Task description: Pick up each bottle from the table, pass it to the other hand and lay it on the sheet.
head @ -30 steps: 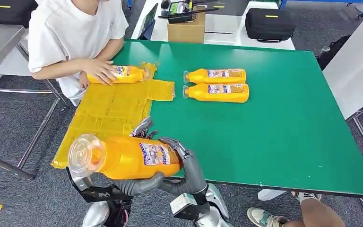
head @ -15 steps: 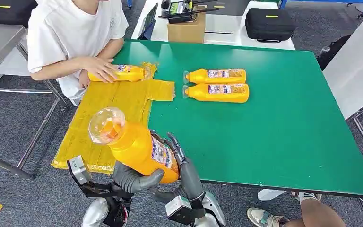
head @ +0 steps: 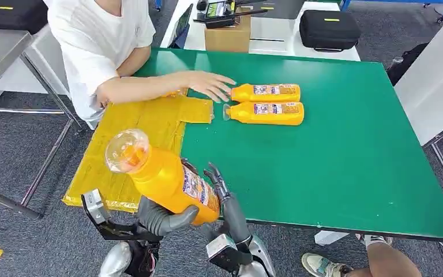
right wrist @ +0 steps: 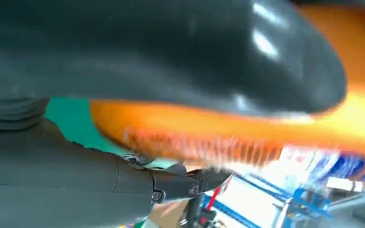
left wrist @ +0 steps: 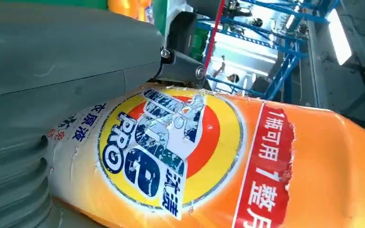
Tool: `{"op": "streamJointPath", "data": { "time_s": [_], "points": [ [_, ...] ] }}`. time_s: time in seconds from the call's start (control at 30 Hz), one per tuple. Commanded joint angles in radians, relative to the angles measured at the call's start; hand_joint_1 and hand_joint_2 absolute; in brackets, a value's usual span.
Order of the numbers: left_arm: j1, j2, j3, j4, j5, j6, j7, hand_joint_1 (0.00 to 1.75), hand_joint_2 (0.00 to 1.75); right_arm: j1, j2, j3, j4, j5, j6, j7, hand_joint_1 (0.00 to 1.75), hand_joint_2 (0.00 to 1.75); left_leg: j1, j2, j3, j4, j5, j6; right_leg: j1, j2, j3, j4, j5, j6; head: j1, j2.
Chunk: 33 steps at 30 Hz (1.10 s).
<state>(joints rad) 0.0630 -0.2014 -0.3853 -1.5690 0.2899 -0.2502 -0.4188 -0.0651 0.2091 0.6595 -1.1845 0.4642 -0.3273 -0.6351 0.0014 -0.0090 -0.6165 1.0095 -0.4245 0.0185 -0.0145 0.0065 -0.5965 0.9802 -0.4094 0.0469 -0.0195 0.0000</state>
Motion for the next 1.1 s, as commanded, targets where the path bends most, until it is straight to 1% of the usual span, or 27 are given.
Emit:
{"op": "streamJointPath", "data": {
  "time_s": [0.03,0.07,0.1,0.13,0.17,0.2,0.23,0.27,0.3,0.33,0.37,0.43,0.47,0.5,0.57,0.6,0.63,0.67,0.77,0.8,0.83,0.9,0.97,1.0,1.03,1.07,1.1],
  "points": [
    [-0.091,0.094,0.089,0.063,-0.521,0.419,0.022,1.75,1.75,0.050,-0.040,-0.079,-0.091,0.034,-0.063,0.015,0.00,0.00,0.001,0.001,0.005,-0.001,-0.002,-0.001,0.001,-0.001,0.006,-0.001,-0.002,-0.002,0.000,0.000],
    [-0.106,0.109,0.125,0.090,-0.565,0.409,0.046,1.75,1.75,0.059,-0.049,-0.092,-0.109,0.038,-0.060,0.021,0.00,0.00,0.000,-0.002,0.003,-0.001,0.000,-0.001,0.000,-0.003,0.004,-0.001,-0.001,-0.002,0.000,0.000],
    [-0.115,0.119,0.158,0.110,-0.606,0.403,0.046,1.75,1.75,0.067,-0.055,-0.105,-0.122,0.045,-0.061,0.024,0.00,0.00,0.001,-0.001,0.005,-0.001,-0.001,-0.001,0.001,-0.003,0.006,-0.001,-0.002,-0.002,0.000,0.000],
    [-0.119,0.135,0.191,0.130,-0.688,0.435,0.032,1.75,1.75,0.072,-0.060,-0.115,-0.132,0.057,-0.064,0.022,0.00,0.00,0.000,-0.002,0.003,-0.002,0.000,-0.001,0.000,-0.002,0.004,-0.001,-0.001,-0.002,0.000,0.000],
    [-0.120,0.145,0.215,0.144,-0.716,0.440,0.041,1.75,1.75,0.077,-0.060,-0.120,-0.138,0.048,-0.052,0.021,0.00,0.00,0.001,-0.001,0.007,-0.003,0.000,-0.002,0.001,-0.002,0.006,-0.002,-0.001,-0.003,0.000,0.000],
    [-0.123,0.150,0.241,0.155,-0.737,0.438,0.039,1.75,1.75,0.082,-0.057,-0.125,-0.141,0.047,-0.049,0.019,0.00,0.00,0.000,0.000,0.003,-0.002,0.000,-0.001,0.000,-0.001,0.003,-0.001,0.000,-0.001,0.000,0.000],
    [-0.138,0.158,0.273,0.182,-0.778,0.433,0.039,1.75,1.75,0.078,-0.054,-0.127,-0.129,0.053,-0.047,0.009,0.00,0.00,0.000,0.001,0.007,-0.003,0.000,-0.002,0.001,-0.001,0.006,-0.002,-0.001,-0.003,0.000,0.000],
    [-0.158,0.158,0.293,0.207,-0.784,0.416,0.039,1.75,1.75,0.067,-0.053,-0.123,-0.105,0.088,-0.084,-0.004,0.00,0.00,0.001,0.000,0.008,-0.003,-0.001,-0.002,0.001,-0.002,0.008,-0.002,-0.001,-0.003,0.000,0.000],
    [-0.180,0.160,0.304,0.236,-0.792,0.405,0.043,1.75,1.75,0.059,-0.046,-0.128,-0.081,0.083,-0.097,-0.015,0.00,0.00,0.000,0.001,0.005,-0.002,0.000,-0.001,0.001,0.000,0.005,-0.002,0.000,-0.002,0.000,0.000],
    [-0.206,0.166,0.313,0.270,-0.813,0.400,0.047,1.75,1.75,0.049,-0.036,-0.134,-0.052,0.060,-0.096,-0.031,0.00,0.00,0.001,0.002,0.007,-0.002,-0.001,-0.002,0.001,0.000,0.006,-0.002,-0.001,-0.002,0.000,0.000],
    [-0.224,0.170,0.320,0.295,-0.824,0.397,0.051,1.75,1.75,0.041,-0.034,-0.132,-0.035,0.059,-0.102,-0.041,0.00,0.00,0.001,0.000,0.005,-0.002,0.000,-0.001,0.001,-0.001,0.004,-0.001,-0.001,-0.002,0.000,0.000],
    [-0.268,0.189,0.317,0.356,-0.875,0.403,0.062,1.75,1.75,0.029,-0.030,-0.131,-0.006,0.053,-0.117,-0.055,0.00,0.00,0.001,0.000,0.004,-0.002,0.001,-0.001,0.001,-0.002,0.003,-0.001,0.000,-0.002,0.000,0.000],
    [-0.286,0.196,0.317,0.378,-0.900,0.415,0.068,1.75,1.75,0.025,-0.031,-0.128,0.002,0.055,-0.118,-0.055,0.00,0.00,0.001,-0.001,0.006,-0.002,0.000,-0.002,0.002,-0.003,0.006,-0.002,-0.001,-0.002,0.000,0.000],
    [-0.300,0.201,0.319,0.397,-0.904,0.413,0.068,1.75,1.75,0.023,-0.032,-0.130,0.007,0.054,-0.122,-0.055,0.00,0.00,0.001,-0.001,0.004,-0.002,0.001,-0.001,0.001,-0.002,0.004,-0.001,0.000,-0.002,0.000,0.000],
    [-0.303,0.202,0.320,0.398,-0.904,0.413,0.068,1.75,1.75,0.024,-0.033,-0.130,0.007,0.054,-0.122,-0.055,0.00,0.00,0.001,0.000,0.004,-0.002,0.001,-0.001,0.001,-0.001,0.004,-0.001,0.000,-0.002,0.000,0.000],
    [-0.303,0.202,0.320,0.398,-0.904,0.413,0.068,1.75,1.75,0.024,-0.033,-0.130,0.007,0.054,-0.122,-0.055,0.00,0.00,0.001,0.000,0.006,-0.002,0.000,-0.001,0.001,-0.001,0.006,-0.001,-0.001,-0.002,0.000,0.000],
    [-0.301,0.201,0.319,0.400,-0.905,0.413,0.068,1.75,1.75,0.024,-0.032,-0.130,0.007,0.054,-0.122,-0.055,0.00,0.00,0.001,0.001,0.004,-0.001,0.000,-0.001,0.001,0.000,0.004,-0.001,0.000,-0.002,0.000,0.000],
    [-0.301,0.201,0.319,0.400,-0.905,0.413,0.068,1.75,1.75,0.024,-0.032,-0.130,0.007,0.054,-0.122,-0.055,0.00,0.00,0.001,0.001,0.006,-0.002,-0.001,-0.001,0.001,0.000,0.006,-0.001,-0.001,-0.002,0.000,0.000],
    [-0.301,0.201,0.319,0.400,-0.905,0.413,0.068,1.75,1.75,0.024,-0.032,-0.130,0.007,0.054,-0.122,-0.055,0.00,0.00,0.001,0.000,0.004,-0.001,0.000,-0.001,0.001,-0.001,0.004,0.000,-0.001,-0.002,0.000,0.000],
    [-0.308,0.210,0.306,0.414,-0.950,0.434,0.083,1.75,1.75,0.024,-0.035,-0.127,0.001,0.053,-0.117,-0.054,0.00,0.00,0.001,0.000,0.006,-0.002,-0.001,-0.001,0.001,-0.002,0.006,-0.001,-0.002,-0.002,0.000,0.000],
    [-0.319,0.218,0.303,0.431,-0.973,0.441,0.091,1.75,1.75,0.024,-0.035,-0.128,0.002,0.051,-0.114,-0.053,0.00,0.00,0.001,0.000,0.002,-0.001,0.000,-0.001,0.001,-0.001,0.003,0.000,0.000,-0.001,0.000,0.000],
    [-0.366,0.252,0.282,0.517,-1.074,0.460,0.119,1.75,1.75,0.020,-0.038,-0.131,0.009,0.046,-0.102,-0.052,0.00,0.00,0.001,0.000,0.003,-0.001,0.000,-0.001,0.001,-0.001,0.003,0.000,-0.001,-0.002,0.000,0.000],
    [-0.424,0.284,0.242,0.637,-1.162,0.429,0.143,1.75,1.75,0.015,-0.036,-0.140,0.020,0.030,-0.081,-0.054,0.00,0.00,0.001,-0.002,0.005,-0.001,0.000,-0.002,0.001,-0.003,0.005,-0.001,-0.001,-0.003,0.000,0.000],
    [-0.449,0.268,0.276,0.691,-1.096,0.352,0.142,1.75,1.75,0.012,-0.032,-0.143,0.028,0.020,-0.073,-0.057,0.00,0.00,0.001,-0.003,0.003,-0.002,0.001,-0.001,0.001,-0.003,0.003,-0.001,0.000,-0.002,0.000,0.000],
    [-0.466,0.263,0.284,0.727,-1.080,0.331,0.140,1.75,1.75,0.008,-0.029,-0.142,0.038,0.015,-0.068,-0.062,0.00,0.00,0.001,-0.002,0.005,-0.001,0.001,-0.002,0.001,-0.003,0.005,-0.001,-0.001,-0.003,0.000,0.000],
    [-0.491,0.278,0.244,0.774,-1.129,0.344,0.136,1.75,1.75,0.007,-0.028,-0.136,0.043,0.004,-0.067,-0.063,0.00,0.00,0.001,-0.001,0.003,-0.002,0.001,-0.001,0.001,-0.002,0.003,-0.001,0.000,-0.002,0.000,0.000],
    [-0.511,0.287,0.220,0.821,-1.167,0.353,0.142,1.75,1.75,0.007,-0.028,-0.127,0.046,-0.012,-0.056,-0.063,0.00,0.00,0.001,0.000,0.005,-0.002,0.001,-0.001,0.001,-0.002,0.005,-0.001,0.000,-0.002,0.000,0.000]
  ]
}}
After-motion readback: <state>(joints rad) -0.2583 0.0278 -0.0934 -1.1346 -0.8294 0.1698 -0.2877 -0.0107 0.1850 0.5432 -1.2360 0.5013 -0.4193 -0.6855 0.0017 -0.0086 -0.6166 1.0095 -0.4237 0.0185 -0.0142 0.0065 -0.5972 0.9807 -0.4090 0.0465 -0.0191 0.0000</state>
